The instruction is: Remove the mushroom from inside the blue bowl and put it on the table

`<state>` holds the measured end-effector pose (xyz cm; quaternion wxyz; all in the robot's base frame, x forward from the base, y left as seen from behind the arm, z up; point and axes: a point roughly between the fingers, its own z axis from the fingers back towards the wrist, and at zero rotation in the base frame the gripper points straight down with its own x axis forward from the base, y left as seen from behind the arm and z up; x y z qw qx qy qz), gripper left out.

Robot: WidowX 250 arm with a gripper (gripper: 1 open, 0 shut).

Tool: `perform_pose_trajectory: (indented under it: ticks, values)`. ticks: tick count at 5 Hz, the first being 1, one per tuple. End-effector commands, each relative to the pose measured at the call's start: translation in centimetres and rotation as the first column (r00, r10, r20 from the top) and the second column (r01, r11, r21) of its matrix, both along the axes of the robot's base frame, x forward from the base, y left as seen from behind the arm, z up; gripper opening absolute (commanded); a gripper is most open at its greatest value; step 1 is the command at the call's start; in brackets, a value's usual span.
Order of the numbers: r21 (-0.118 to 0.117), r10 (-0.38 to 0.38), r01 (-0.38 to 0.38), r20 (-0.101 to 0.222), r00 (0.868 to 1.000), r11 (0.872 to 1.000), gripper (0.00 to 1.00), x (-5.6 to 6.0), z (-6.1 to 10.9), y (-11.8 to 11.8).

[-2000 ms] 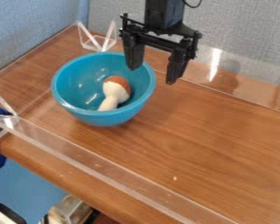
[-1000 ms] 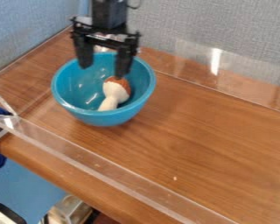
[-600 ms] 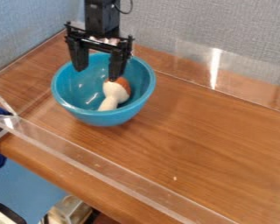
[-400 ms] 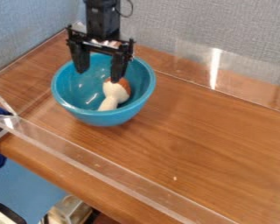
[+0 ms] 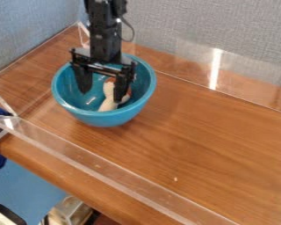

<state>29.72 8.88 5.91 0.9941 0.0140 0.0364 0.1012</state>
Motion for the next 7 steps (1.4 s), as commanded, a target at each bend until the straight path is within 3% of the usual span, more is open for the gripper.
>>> perform_pose_trajectory:
  ticks: [1,2,3,4,6,7]
  values:
    - [0.019,-0.039,0.038,0.048,0.998,0.999,1.00,1.5,-0.3,-0.2]
    - [0.021,-0.049,0.048,0.056,0.997,0.999,0.00,1.5,-1.0,0.3]
    - [0.020,-0.054,0.053,0.064,0.996,0.998,0.00,1.5,-1.4,0.8]
    - [0.016,0.032,-0.033,0.072,0.997,0.999,0.00,2.0,-1.0,1.6]
    - [0.012,0.192,-0.194,0.086,0.978,0.981,0.00,3.0,-0.5,3.1]
    - [0.011,0.179,-0.180,0.087,0.980,0.984,0.00,2.9,-0.5,3.3]
